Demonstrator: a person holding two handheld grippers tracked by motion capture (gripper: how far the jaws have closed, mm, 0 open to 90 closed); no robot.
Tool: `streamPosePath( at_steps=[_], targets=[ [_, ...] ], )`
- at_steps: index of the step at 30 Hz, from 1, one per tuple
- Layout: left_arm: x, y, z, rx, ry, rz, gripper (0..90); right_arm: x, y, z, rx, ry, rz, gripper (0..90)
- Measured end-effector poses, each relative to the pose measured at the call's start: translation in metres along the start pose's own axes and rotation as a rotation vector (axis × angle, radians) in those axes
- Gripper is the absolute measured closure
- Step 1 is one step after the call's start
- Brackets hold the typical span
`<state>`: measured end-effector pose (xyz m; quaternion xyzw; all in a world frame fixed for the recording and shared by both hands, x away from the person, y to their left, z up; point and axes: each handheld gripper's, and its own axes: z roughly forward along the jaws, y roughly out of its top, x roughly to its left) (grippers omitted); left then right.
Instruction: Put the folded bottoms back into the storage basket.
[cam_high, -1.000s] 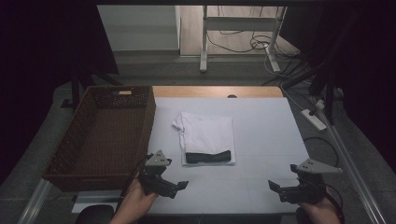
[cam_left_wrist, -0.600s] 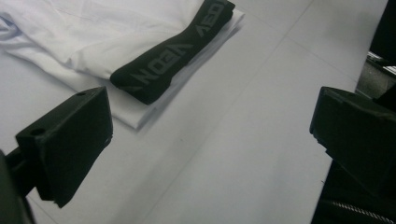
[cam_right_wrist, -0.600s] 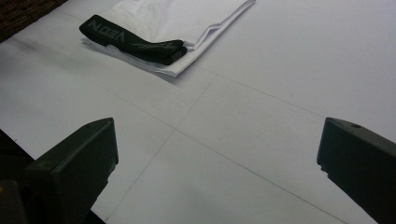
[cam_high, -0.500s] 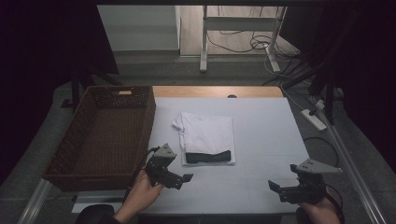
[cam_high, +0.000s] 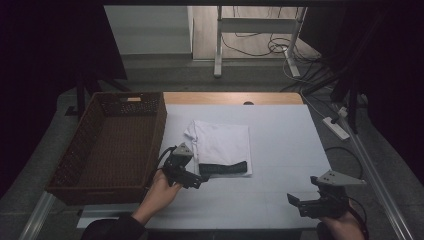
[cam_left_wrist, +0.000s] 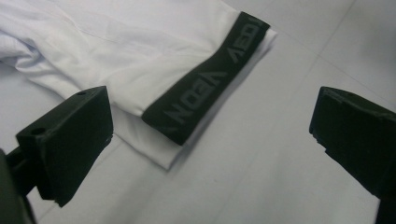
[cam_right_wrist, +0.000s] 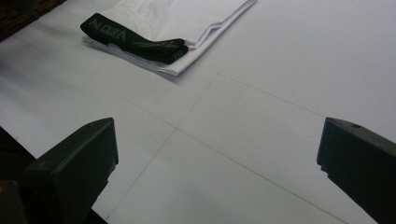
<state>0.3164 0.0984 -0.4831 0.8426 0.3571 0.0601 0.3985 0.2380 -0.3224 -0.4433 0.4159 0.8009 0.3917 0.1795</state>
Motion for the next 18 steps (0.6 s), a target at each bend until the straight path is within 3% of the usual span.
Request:
streamPosePath(
  at_steps=[13, 18],
  targets=[
    [0.020, 0.015, 0.013, -0.004, 0.066, -0.035, 1.2, 0.000, 0.000, 0.000, 0.003, 0.004, 0.000, 0.0],
    [0.028, 0.022, 0.020, -0.020, 0.079, -0.078, 1.7, 0.000, 0.000, 0.000, 0.003, 0.006, -0.002, 0.0]
  ],
)
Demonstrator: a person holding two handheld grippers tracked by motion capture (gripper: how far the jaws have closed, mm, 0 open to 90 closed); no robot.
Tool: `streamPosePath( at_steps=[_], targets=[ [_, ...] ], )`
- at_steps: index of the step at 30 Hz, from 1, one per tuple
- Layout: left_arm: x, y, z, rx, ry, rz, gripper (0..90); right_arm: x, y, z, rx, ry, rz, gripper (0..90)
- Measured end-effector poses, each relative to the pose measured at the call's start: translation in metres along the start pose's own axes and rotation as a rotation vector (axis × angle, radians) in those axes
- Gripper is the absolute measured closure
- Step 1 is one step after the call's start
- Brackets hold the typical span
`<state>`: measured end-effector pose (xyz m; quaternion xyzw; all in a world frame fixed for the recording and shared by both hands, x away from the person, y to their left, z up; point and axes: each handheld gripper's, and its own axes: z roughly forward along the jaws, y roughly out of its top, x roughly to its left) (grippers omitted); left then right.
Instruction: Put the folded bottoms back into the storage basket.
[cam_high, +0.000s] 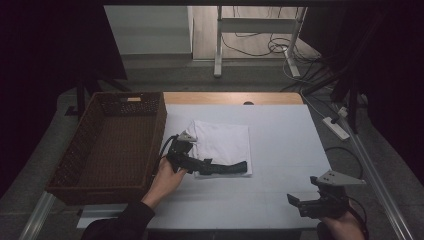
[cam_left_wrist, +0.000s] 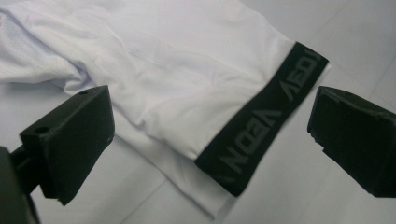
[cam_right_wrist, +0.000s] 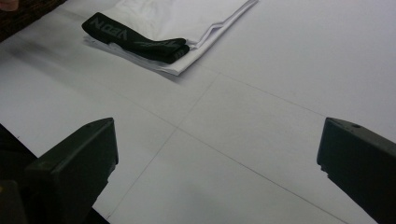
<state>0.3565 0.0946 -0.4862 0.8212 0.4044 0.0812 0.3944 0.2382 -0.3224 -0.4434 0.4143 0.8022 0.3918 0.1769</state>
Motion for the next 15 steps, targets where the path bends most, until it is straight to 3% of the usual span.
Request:
streamPosePath(
  at_steps=[4, 15],
  targets=[
    [0.004, 0.004, 0.004, -0.002, 0.021, -0.023, 2.2, 0.000, 0.000, 0.000, 0.000, 0.002, -0.002, 0.0],
    [0.018, 0.014, 0.014, 0.017, 0.070, -0.014, 1.8, 0.000, 0.000, 0.000, 0.001, 0.005, -0.009, 0.0]
  ],
)
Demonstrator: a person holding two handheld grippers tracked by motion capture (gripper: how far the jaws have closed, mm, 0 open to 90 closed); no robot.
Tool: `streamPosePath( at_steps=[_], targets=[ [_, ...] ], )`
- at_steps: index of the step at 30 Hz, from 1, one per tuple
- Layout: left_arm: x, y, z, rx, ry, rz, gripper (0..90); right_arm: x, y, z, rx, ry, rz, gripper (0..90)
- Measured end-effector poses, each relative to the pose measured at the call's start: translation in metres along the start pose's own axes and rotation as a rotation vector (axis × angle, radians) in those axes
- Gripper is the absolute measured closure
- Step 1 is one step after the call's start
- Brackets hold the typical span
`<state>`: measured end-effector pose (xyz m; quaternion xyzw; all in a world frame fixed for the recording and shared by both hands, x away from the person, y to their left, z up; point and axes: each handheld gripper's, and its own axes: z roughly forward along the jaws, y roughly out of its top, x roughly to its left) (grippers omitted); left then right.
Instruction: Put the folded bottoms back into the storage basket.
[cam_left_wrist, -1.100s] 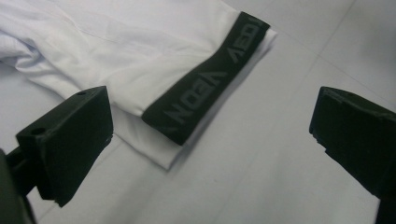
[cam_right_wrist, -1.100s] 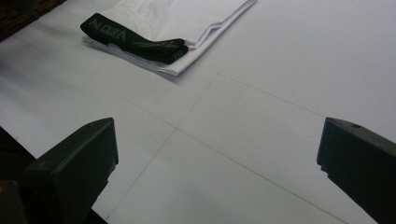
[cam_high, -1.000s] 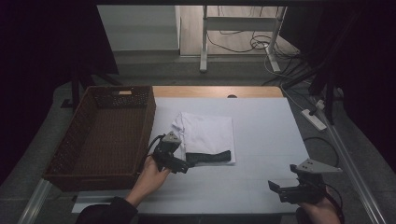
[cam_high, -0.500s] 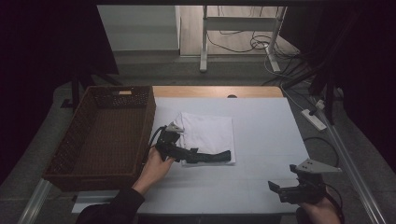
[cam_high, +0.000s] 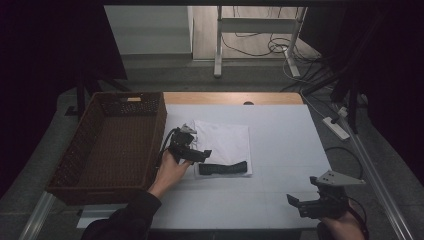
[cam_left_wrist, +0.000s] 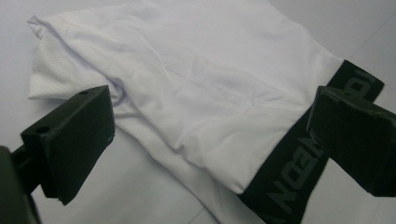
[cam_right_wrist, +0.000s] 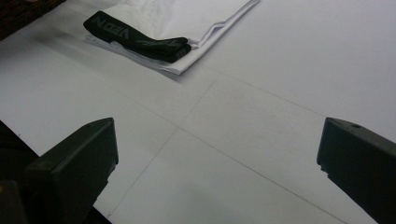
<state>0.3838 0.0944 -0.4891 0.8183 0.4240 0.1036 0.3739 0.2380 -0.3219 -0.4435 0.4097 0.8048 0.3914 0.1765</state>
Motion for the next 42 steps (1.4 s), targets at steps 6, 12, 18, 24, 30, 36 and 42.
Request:
streamPosePath(
  at_steps=[6, 12, 18, 24, 30, 36, 42],
  targets=[
    [0.008, 0.006, 0.004, -0.012, -0.008, -0.030, 1.6, 0.000, 0.000, 0.000, -0.001, 0.000, -0.002, 0.0],
    [0.014, 0.009, 0.009, -0.009, -0.003, -0.042, 1.6, 0.000, 0.000, 0.000, -0.002, 0.002, 0.001, 0.0],
    [0.023, 0.013, 0.015, -0.018, -0.004, -0.086, 1.6, 0.000, 0.000, 0.000, -0.001, 0.001, 0.001, 0.0],
    [0.027, 0.017, 0.024, -0.008, 0.008, -0.100, 1.5, 0.000, 0.000, 0.000, -0.003, 0.003, 0.004, 0.0],
    [0.031, 0.019, 0.034, -0.006, 0.027, -0.107, 1.3, 0.000, 0.000, 0.000, -0.003, 0.004, 0.003, 0.0],
    [0.038, 0.024, 0.044, 0.018, 0.054, -0.109, 0.9, 0.000, 0.000, 0.000, -0.004, 0.006, 0.002, 0.0],
    [0.052, 0.030, 0.045, 0.020, 0.065, -0.122, 0.1, -0.001, 0.000, -0.001, -0.004, 0.008, 0.002, 0.0]
  ],
)
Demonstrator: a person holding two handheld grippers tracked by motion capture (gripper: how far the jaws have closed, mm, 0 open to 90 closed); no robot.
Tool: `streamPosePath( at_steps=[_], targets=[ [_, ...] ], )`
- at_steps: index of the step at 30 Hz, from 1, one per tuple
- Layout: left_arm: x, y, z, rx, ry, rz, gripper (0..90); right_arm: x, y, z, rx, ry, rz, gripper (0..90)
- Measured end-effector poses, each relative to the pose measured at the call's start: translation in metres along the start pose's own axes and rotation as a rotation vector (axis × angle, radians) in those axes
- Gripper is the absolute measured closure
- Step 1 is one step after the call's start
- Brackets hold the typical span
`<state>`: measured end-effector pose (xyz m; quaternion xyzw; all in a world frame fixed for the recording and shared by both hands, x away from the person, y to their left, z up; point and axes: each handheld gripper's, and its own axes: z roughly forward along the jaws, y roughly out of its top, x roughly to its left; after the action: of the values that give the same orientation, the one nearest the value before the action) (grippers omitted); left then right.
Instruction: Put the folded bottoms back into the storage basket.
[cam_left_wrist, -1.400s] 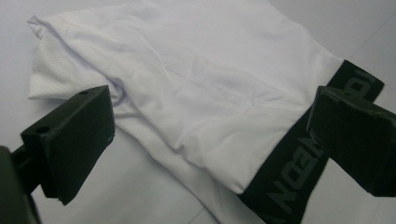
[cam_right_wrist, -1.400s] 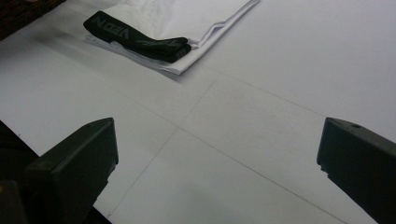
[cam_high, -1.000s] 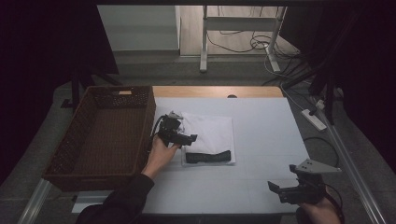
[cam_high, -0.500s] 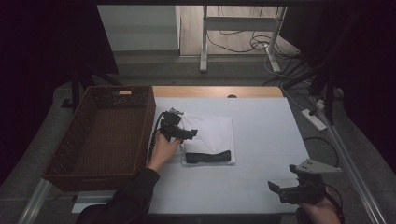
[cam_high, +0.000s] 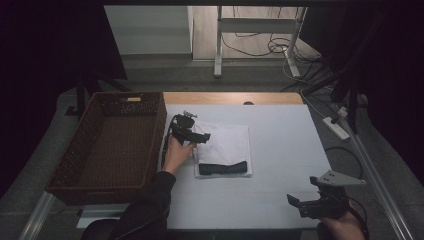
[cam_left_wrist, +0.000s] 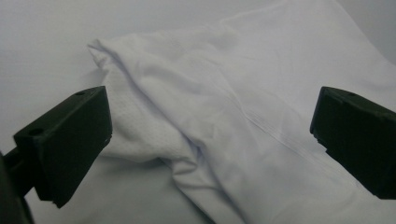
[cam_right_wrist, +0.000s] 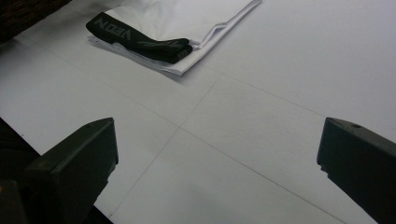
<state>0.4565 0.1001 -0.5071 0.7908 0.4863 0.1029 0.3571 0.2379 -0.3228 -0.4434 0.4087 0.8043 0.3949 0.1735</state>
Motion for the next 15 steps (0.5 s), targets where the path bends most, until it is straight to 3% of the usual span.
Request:
streamPosePath(
  at_steps=[8, 11, 15],
  targets=[
    [0.022, 0.009, 0.004, 0.000, -0.025, -0.067, 0.2, 0.000, 0.000, 0.000, 0.001, 0.001, -0.003, 0.0],
    [0.026, 0.012, 0.007, 0.001, -0.007, -0.082, 0.5, 0.000, 0.000, 0.000, 0.002, 0.001, -0.004, 0.0],
    [0.029, 0.014, 0.014, 0.031, 0.043, -0.069, 1.4, 0.000, 0.000, 0.000, 0.001, 0.002, -0.006, 0.0]
  ],
)
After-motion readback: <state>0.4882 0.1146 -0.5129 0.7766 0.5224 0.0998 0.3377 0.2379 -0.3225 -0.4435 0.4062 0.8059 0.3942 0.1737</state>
